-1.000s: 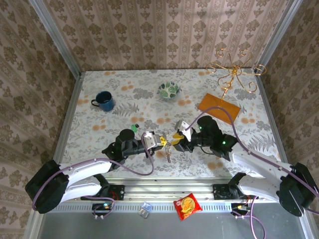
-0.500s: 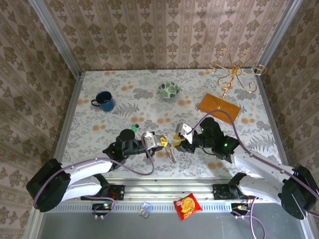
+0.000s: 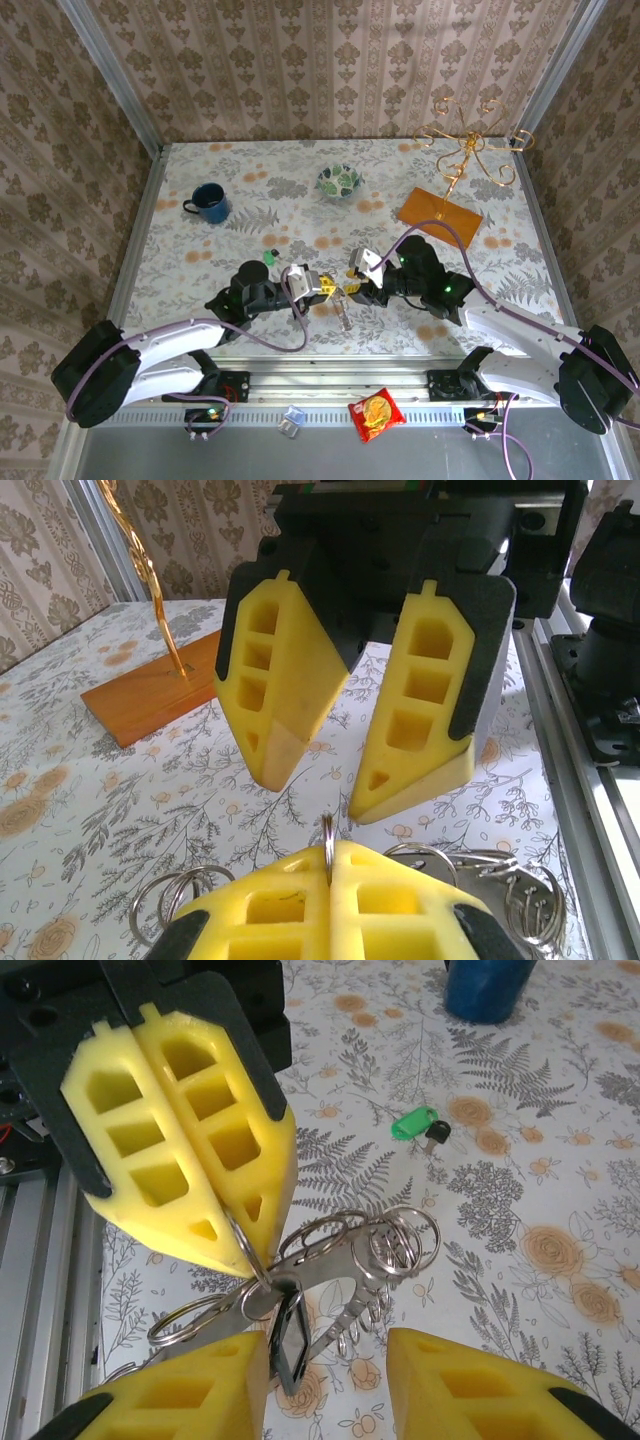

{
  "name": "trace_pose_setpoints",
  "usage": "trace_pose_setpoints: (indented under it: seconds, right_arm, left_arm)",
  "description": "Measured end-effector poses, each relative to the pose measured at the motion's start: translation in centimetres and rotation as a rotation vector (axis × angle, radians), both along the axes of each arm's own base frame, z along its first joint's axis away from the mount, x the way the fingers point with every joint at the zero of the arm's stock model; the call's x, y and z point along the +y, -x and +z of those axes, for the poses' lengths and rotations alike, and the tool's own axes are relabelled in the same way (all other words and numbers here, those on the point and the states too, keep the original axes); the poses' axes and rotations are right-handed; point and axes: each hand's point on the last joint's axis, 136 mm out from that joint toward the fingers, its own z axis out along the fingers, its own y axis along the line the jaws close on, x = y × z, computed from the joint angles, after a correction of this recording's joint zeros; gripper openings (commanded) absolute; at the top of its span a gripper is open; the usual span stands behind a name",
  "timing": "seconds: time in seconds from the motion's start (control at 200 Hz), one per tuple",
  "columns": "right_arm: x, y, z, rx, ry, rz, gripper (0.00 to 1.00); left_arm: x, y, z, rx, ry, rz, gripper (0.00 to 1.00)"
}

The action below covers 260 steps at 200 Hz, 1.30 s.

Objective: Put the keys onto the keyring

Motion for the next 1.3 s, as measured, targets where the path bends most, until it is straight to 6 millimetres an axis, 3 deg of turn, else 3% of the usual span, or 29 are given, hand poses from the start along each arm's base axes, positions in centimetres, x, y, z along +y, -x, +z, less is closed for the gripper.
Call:
trace_pose_setpoints:
  seconds: [0.405,0.575,0.725,1.02,1.245,1.3]
  right_arm:
    - [1.8,1.1,-1.9,0.037,0.024,0.060,0.39]
    - [2.3,0.5,-2.5,0.039,0.030,0.038,0.27]
    - [2.0,-0.1,-2.5,0.024,0.037,0.005,0.09]
    - [0.7,-0.4,-1.3,-0.053,0.076,-0.028,0.02]
    - [0.7,-0.1,0.9,-0.094,0.083,-0.011,0.00]
    - [0.7,0.0,0.9,-0.094,0.093,-0.006,0.00]
  left_arm:
    - [0.1,-0.1,0.6,-0.004,0.025,0.008,0.00]
    - [0.2,-0.1,0.8,-0.007,0.028,0.008,0.00]
    - [0.3,-0.1,1.0,-0.013,0.033,0.013,0.00]
    - [0.7,-0.6,0.9,-0.024,0.013,0.051,0.00]
    - [0.8,-0.6,0.6,-0.037,-0.003,0.055,0.00]
    - [0.8,-0.6,0.7,-0.040,-0.002,0.054,0.09]
